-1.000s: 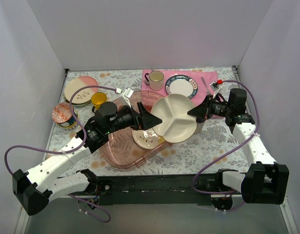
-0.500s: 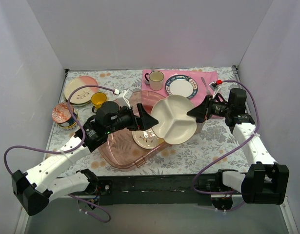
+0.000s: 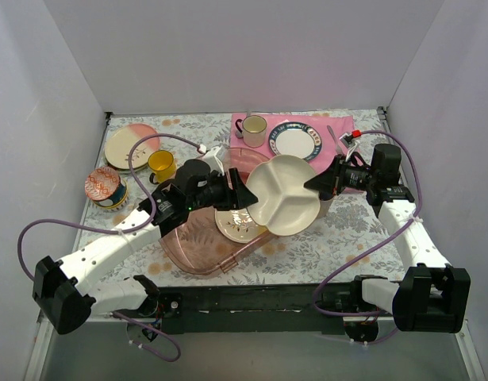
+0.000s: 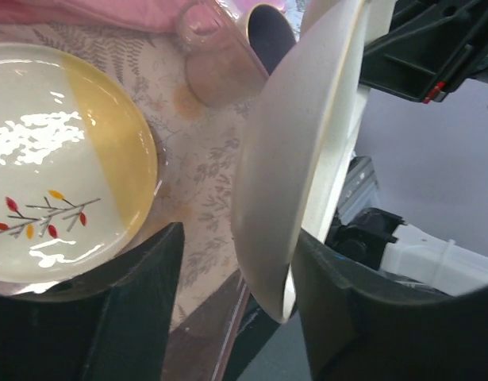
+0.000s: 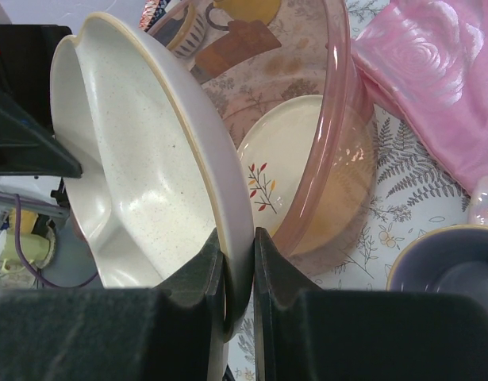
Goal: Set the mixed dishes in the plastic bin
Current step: Pick up the plate at the center of the board.
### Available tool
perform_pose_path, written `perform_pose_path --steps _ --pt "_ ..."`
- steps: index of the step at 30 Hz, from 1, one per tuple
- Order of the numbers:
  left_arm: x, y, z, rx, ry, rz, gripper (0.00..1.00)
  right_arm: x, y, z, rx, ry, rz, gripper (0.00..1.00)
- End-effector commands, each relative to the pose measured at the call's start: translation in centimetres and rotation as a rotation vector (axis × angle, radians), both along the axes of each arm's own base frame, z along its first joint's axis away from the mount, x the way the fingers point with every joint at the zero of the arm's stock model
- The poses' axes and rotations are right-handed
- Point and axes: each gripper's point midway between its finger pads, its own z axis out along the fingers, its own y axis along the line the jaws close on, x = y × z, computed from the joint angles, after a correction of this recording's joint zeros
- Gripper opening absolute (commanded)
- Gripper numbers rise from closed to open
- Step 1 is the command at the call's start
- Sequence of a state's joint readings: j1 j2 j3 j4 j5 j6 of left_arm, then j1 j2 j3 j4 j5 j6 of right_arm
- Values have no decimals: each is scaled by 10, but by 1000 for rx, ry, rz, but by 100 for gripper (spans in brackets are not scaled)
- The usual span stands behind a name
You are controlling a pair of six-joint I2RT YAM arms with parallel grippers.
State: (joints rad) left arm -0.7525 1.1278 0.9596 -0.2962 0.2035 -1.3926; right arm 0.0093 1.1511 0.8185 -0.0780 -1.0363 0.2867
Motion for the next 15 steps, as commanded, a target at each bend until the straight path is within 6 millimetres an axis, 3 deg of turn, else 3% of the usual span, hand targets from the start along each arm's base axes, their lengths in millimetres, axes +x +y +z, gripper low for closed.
perform_pose_path --steps 1,5,7,8,15 --pt "14 2 17 16 -29 56 49 -18 9 48 76 -121 111 1" --pt "19 -2 9 57 -17 68 31 -18 8 47 75 -121 107 1" --pt "21 -2 5 89 -15 83 5 -18 8 47 74 -120 104 1" --pt "21 -2 5 107 -25 99 0 -18 8 47 72 -121 103 1" --pt "22 6 1 207 -70 162 0 -20 9 56 74 -146 120 1"
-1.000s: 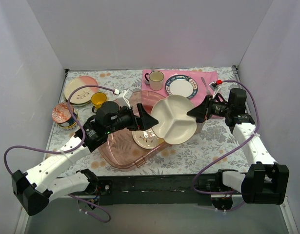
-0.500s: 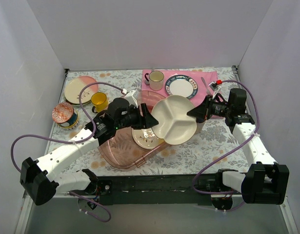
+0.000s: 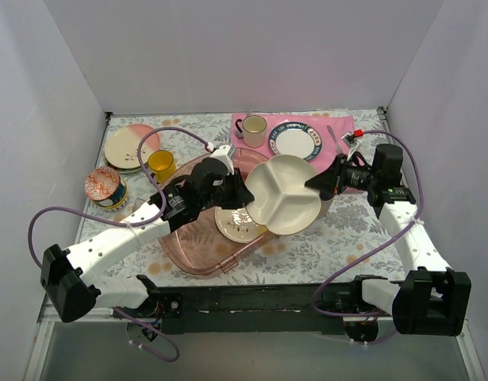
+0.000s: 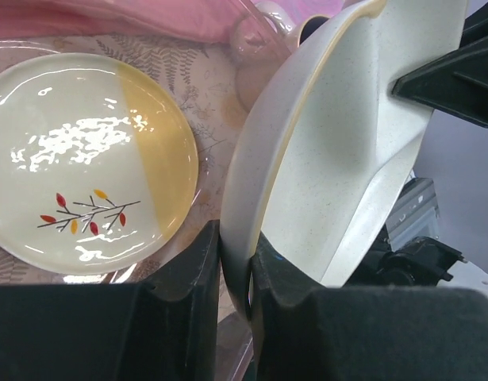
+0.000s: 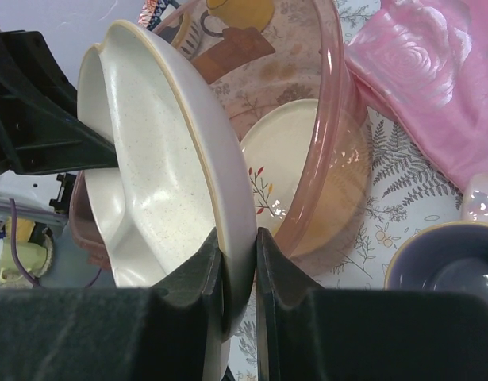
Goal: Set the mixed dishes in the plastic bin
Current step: Pick up the plate at the center of the board, then place the plate in the plastic bin.
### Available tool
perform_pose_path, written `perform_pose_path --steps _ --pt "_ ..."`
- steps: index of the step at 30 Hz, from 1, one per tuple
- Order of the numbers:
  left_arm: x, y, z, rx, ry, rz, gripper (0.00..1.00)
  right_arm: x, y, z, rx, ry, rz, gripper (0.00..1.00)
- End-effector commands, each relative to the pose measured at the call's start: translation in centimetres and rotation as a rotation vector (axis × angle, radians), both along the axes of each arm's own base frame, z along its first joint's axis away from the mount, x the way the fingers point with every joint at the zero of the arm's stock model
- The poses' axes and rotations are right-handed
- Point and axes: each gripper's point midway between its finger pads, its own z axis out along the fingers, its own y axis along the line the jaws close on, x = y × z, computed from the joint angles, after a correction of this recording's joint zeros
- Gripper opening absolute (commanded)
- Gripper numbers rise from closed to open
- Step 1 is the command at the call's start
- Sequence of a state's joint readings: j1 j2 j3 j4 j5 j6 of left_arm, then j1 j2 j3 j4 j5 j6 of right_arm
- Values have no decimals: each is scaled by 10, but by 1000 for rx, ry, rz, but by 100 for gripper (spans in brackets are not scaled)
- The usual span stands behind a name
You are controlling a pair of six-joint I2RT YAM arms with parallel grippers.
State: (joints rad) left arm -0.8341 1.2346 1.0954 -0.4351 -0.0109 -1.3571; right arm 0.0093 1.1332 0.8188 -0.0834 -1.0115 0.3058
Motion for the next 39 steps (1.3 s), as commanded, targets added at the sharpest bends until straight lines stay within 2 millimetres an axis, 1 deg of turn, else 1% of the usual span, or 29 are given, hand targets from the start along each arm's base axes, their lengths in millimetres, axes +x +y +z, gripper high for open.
perform_pose_path --steps 1,2,3,4,5,6,7,9,10,11,12,13,15,16,17,21,27,28,30,34,35,39 --pt "6 15 16 26 -68 79 0 -21 10 56 78 -158 153 1" --pt "5 18 13 26 -68 88 0 -23 11 59 81 -166 161 1" --pt "7 20 18 5 -89 107 0 -26 11 62 88 -170 178 4" --pt "6 23 26 -26 -107 118 0 -27 12 66 89 -184 183 11" --pt "5 25 24 -42 -101 127 0 -29 13 68 91 -187 192 14" --pt "6 24 32 -77 -120 131 0 -31 14 70 94 -196 209 18" --pt "5 25 36 -101 -124 131 0 -33 16 73 96 -202 220 26" --pt "4 27 47 -164 -136 138 0 -37 17 76 99 -210 237 34" --pt "5 28 49 -180 -135 141 0 -38 17 77 100 -214 243 42" --pt "4 31 57 -207 -147 145 0 -39 18 79 100 -220 248 46" --pt "4 32 60 -228 -148 152 0 -40 18 79 101 -225 253 49" --pt "6 35 63 -242 -150 161 0 -42 18 80 101 -226 256 56" --pt "5 40 69 -270 -159 170 0 -43 18 84 95 -254 265 63" --pt "8 43 70 -275 -161 182 0 -45 18 86 93 -270 275 69" --pt "7 44 72 -282 -163 178 0 -47 18 84 93 -257 277 71" --pt "8 53 79 -319 -165 186 0 -52 17 85 88 -292 294 75" --pt "14 69 83 -356 -169 223 0 -52 14 80 89 -289 287 76" --pt "16 75 85 -364 -176 242 0 -47 6 77 84 -290 255 76" --pt "13 75 86 -377 -168 224 0 -45 3 74 82 -288 241 76" --pt "19 87 83 -377 -167 251 0 -39 -8 64 69 -310 196 76" --pt "19 88 83 -379 -167 255 0 -37 -10 60 65 -311 186 76" --pt "24 94 72 -376 -151 267 0 -30 -25 48 49 -319 121 76"
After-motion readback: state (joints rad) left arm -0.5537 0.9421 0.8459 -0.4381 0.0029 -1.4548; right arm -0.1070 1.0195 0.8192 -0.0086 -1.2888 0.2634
